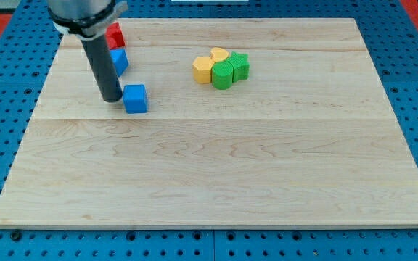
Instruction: Separate the blue triangle from the red blocks
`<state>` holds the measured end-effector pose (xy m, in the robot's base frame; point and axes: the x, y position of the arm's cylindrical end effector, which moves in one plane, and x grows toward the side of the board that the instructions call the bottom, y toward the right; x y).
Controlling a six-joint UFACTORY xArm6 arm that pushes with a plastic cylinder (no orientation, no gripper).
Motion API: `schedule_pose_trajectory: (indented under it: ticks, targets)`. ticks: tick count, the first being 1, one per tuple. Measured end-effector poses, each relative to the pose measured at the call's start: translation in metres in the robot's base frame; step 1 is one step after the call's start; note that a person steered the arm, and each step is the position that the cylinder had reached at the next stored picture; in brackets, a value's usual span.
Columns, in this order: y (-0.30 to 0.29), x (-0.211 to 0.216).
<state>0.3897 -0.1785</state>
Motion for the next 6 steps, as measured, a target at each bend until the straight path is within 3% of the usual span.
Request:
schedule_pose_trajectory:
  ticks: [1,6]
  targets:
    - [-0.036,-0.002]
    - [-0.071,-0.005]
